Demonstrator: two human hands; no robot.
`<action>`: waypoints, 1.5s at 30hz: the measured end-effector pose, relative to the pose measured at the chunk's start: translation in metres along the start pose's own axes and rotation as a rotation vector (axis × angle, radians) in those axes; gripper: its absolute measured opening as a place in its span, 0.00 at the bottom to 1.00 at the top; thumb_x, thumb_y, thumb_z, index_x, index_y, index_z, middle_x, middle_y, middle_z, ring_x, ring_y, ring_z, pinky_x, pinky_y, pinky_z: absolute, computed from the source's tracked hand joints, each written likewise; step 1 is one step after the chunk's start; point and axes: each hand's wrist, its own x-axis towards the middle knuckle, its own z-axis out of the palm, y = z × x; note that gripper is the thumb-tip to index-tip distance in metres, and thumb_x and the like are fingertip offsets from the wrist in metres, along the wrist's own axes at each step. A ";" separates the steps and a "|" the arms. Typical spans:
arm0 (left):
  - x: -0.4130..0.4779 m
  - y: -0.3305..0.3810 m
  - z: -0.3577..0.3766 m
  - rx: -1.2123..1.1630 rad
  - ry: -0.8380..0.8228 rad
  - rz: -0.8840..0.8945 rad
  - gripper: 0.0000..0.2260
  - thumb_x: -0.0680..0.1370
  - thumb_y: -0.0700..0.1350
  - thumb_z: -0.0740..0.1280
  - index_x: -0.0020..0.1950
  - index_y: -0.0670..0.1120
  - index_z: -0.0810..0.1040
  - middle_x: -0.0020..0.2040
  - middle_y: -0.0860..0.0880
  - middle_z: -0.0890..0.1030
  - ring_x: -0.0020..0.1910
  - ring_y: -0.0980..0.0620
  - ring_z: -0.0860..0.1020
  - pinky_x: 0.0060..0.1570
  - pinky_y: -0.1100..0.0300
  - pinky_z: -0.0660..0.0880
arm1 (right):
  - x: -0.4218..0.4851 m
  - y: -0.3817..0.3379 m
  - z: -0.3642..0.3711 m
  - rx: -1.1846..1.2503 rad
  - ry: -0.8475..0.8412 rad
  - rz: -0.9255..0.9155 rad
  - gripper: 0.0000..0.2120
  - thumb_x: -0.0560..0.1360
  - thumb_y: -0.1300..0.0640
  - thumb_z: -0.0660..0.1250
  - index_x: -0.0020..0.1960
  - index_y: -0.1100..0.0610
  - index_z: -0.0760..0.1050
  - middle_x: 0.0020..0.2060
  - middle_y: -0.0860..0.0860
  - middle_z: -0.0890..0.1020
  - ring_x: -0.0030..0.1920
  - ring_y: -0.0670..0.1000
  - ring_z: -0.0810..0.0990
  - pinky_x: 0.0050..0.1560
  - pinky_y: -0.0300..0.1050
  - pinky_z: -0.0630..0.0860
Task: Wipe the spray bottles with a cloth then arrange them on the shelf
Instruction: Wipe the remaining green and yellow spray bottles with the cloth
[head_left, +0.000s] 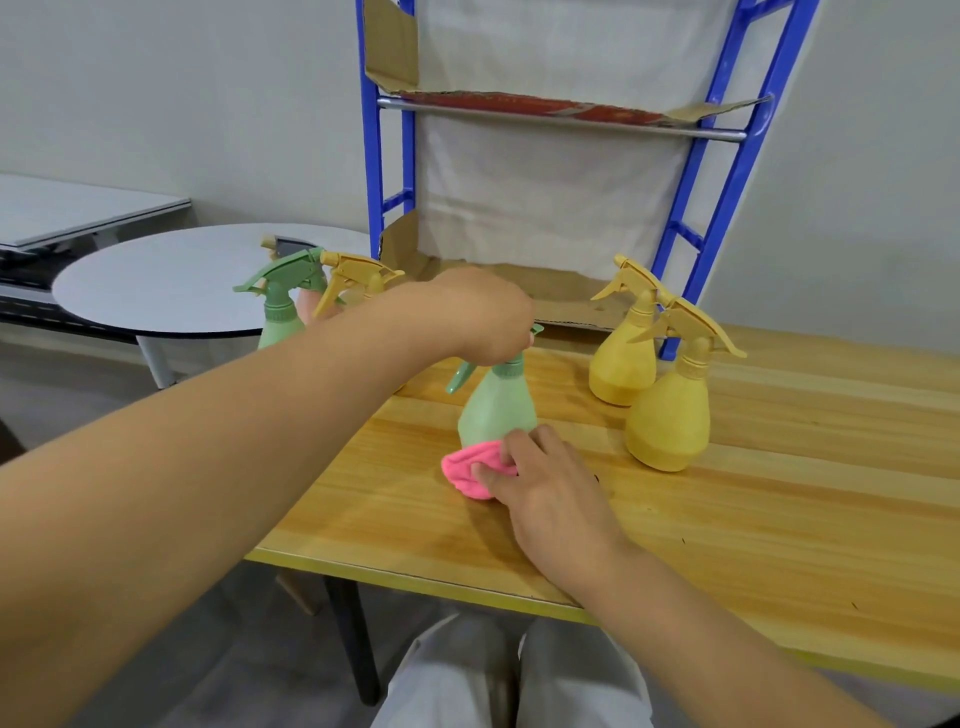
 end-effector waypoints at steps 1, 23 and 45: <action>0.000 0.001 0.000 -0.007 -0.001 -0.013 0.17 0.82 0.49 0.52 0.36 0.45 0.69 0.31 0.49 0.68 0.29 0.52 0.66 0.30 0.57 0.63 | -0.002 0.000 0.001 0.003 -0.016 0.008 0.18 0.63 0.62 0.76 0.52 0.52 0.82 0.41 0.52 0.76 0.40 0.55 0.74 0.34 0.48 0.75; -0.016 -0.043 0.010 -0.586 0.134 0.291 0.16 0.78 0.39 0.64 0.62 0.55 0.77 0.57 0.56 0.75 0.55 0.59 0.73 0.54 0.73 0.67 | 0.032 0.026 -0.014 0.246 0.304 0.170 0.15 0.68 0.67 0.69 0.52 0.55 0.82 0.43 0.57 0.76 0.43 0.59 0.74 0.34 0.51 0.75; -0.003 -0.026 0.026 -0.459 0.353 0.133 0.09 0.76 0.52 0.65 0.54 0.52 0.79 0.39 0.55 0.66 0.43 0.53 0.71 0.35 0.58 0.62 | -0.009 0.018 0.013 0.191 0.224 0.152 0.17 0.69 0.64 0.70 0.56 0.53 0.81 0.43 0.55 0.80 0.42 0.57 0.78 0.31 0.48 0.77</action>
